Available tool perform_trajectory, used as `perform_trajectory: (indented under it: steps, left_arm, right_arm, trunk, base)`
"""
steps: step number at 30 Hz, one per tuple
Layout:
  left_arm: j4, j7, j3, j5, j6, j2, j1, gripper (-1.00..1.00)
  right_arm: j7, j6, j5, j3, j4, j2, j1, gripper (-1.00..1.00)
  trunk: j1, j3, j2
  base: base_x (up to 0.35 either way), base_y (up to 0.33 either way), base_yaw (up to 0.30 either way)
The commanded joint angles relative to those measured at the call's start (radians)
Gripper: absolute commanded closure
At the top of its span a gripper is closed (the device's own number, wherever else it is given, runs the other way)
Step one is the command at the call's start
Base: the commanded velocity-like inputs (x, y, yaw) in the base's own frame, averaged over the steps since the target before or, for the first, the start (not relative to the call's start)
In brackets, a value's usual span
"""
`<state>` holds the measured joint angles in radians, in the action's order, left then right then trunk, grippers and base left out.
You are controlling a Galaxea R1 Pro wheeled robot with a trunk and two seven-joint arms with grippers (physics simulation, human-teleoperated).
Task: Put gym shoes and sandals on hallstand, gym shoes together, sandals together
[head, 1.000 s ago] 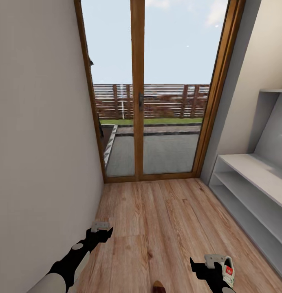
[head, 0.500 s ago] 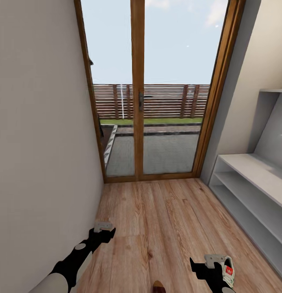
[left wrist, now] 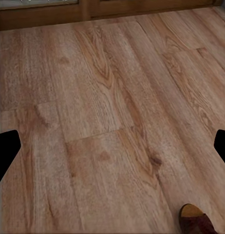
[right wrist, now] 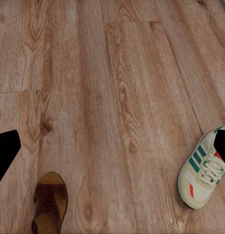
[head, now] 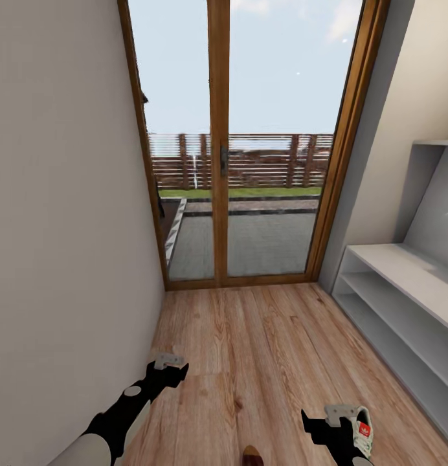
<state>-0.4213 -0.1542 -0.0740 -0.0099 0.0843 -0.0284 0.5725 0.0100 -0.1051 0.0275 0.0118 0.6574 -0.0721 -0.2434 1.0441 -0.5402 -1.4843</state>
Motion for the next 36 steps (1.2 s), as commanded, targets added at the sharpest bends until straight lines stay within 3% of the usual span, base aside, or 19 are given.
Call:
perform_trajectory:
  steps: [1,8,14,26,36]
  left_arm:
    - [-0.003,-0.001,-0.002,-0.001,0.002,-0.001,0.001,-1.00]
    - [-0.034,-0.002,-0.005,0.001,-0.004,-0.014,0.005,-1.00]
    - [-0.072,0.000,-0.005,-0.001,-0.022,-0.044,0.038,-1.00]
    - [-0.092,-0.004,-0.007,-0.001,-0.204,-0.099,0.157,-1.00]
    - [-0.095,-0.022,-0.031,0.000,-0.260,-0.130,0.231,-1.00]
  right_arm:
    - [0.001,-0.003,0.003,0.001,-0.001,0.000,-0.001,-1.00]
    - [0.001,-0.001,0.002,0.001,-0.003,0.000,-0.001,-1.00]
    - [0.001,0.003,0.000,-0.003,-0.006,0.004,-0.001,-1.00]
    - [0.001,0.013,0.000,-0.008,-0.060,0.015,-0.001,-1.00]
    - [0.001,0.102,-0.001,-0.011,-0.064,0.037,-0.001,-1.00]
  trunk:
    - [0.004,-0.004,-0.008]
    - [0.031,-0.026,-0.057]
    - [0.054,-0.045,-0.099]
    - [0.100,-0.083,-0.183]
    - [0.138,-0.114,-0.253]
  base:
    - [0.000,0.000,0.000]
    - [0.000,0.000,0.000]
    - [0.000,0.000,0.000]
    - [0.000,0.000,0.000]
    - [0.000,0.000,0.000]
